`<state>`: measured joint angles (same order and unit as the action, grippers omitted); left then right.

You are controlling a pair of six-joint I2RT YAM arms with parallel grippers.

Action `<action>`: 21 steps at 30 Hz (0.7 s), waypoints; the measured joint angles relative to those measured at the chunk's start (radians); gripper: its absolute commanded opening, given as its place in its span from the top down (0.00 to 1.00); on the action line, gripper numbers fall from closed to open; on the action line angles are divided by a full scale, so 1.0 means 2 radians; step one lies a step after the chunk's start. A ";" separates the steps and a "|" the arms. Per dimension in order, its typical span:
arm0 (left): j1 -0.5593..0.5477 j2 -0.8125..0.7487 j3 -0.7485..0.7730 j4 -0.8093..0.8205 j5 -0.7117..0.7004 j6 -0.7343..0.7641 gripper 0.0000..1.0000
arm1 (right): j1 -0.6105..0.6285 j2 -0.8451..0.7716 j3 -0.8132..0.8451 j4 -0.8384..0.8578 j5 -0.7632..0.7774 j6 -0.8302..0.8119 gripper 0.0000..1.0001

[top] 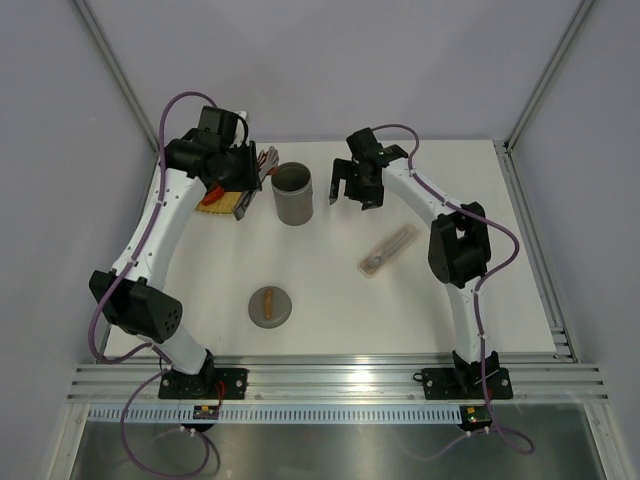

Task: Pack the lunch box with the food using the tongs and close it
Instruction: Place the fake food in the packing box.

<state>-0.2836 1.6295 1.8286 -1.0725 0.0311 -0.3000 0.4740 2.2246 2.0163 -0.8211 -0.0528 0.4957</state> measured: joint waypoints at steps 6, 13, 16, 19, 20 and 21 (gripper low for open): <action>-0.022 -0.006 -0.020 0.015 0.018 0.001 0.96 | -0.002 -0.032 -0.046 0.006 0.010 -0.002 0.01; -0.033 -0.003 -0.021 0.019 0.024 0.002 0.95 | -0.003 -0.034 -0.053 0.007 0.028 -0.006 0.00; -0.034 0.000 -0.021 0.022 0.024 0.002 0.88 | -0.003 -0.035 -0.059 0.007 0.034 -0.009 0.01; -0.034 0.005 -0.024 0.025 0.024 0.002 0.80 | -0.004 -0.036 -0.061 0.007 0.035 -0.010 0.01; -0.034 0.007 -0.027 0.026 0.024 0.002 0.78 | -0.004 -0.036 -0.061 0.007 0.035 -0.010 0.01; -0.034 0.008 -0.029 0.027 0.024 0.002 0.77 | -0.005 -0.036 -0.061 0.007 0.035 -0.011 0.01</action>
<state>-0.3515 1.6463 1.7710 -1.0191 0.0788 -0.2958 0.4648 2.1532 1.8942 -0.8074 0.0181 0.4744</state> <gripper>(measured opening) 0.350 0.993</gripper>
